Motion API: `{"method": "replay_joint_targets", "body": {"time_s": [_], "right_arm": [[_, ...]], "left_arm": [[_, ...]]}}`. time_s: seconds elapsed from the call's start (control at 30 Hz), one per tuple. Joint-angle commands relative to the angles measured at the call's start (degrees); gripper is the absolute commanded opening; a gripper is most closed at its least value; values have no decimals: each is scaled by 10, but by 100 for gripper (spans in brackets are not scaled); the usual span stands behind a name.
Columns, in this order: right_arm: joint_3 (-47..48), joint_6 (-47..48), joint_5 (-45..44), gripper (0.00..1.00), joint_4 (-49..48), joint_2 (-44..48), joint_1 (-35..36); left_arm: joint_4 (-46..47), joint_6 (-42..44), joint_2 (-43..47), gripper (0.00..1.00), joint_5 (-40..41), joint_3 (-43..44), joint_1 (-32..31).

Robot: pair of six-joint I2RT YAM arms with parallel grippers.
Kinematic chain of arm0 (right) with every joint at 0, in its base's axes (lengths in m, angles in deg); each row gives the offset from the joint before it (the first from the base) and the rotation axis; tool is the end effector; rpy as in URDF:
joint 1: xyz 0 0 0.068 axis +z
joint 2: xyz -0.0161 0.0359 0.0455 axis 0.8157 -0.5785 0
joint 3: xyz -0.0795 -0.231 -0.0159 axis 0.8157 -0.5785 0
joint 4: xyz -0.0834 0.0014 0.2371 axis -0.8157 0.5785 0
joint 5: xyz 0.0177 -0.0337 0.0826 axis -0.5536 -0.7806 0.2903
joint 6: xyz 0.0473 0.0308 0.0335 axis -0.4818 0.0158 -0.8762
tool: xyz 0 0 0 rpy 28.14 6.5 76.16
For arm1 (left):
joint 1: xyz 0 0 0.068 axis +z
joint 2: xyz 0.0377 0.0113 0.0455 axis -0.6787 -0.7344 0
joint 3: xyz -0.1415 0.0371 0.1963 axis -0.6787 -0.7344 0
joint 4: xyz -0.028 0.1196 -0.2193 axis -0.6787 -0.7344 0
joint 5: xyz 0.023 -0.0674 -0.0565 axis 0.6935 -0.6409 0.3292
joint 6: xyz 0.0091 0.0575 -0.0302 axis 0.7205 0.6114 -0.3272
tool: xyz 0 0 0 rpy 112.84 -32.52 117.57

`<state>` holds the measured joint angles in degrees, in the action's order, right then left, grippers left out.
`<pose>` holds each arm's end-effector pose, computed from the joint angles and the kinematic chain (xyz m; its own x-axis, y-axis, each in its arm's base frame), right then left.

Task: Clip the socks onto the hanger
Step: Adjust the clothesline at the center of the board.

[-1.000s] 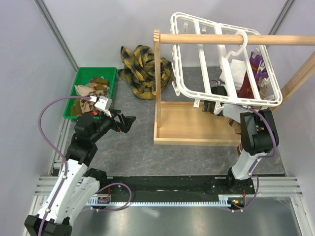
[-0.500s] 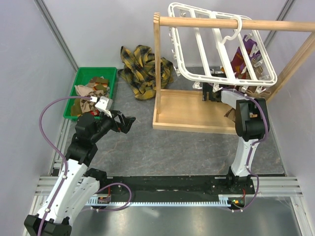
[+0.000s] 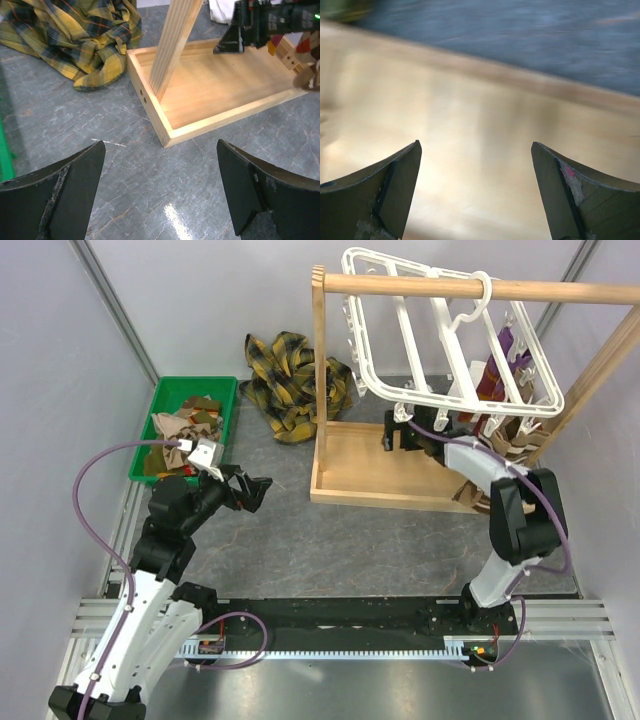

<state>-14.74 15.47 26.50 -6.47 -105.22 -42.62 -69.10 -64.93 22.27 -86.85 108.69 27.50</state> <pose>0.3817 0.0840 0.1849 -0.6612 0.0007 -0.7502 -0.1543 0.9785 0.1368 0.1699 -0.0620 0.2941 -0.2385 -0.1048 -0.9655 0.4986 0.8399 -0.2143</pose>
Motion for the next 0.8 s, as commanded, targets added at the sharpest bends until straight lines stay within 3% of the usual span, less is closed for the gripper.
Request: {"method": "replay_joint_targets", "body": {"time_s": [0.0,0.27,0.53,0.77], "right_arm": [[-55,-31,30,98,-27,89,59],[-157,-35,50,98,-26,210,154],[-214,-17,78,98,35,293,262],[-246,-19,115,98,115,458,320]], "left_arm": [[7,20,18,99,18,5,-2],[12,15,40,99,12,1,-2],[22,14,46,99,-14,-2,-2],[31,18,38,99,-44,-3,-2]]}}
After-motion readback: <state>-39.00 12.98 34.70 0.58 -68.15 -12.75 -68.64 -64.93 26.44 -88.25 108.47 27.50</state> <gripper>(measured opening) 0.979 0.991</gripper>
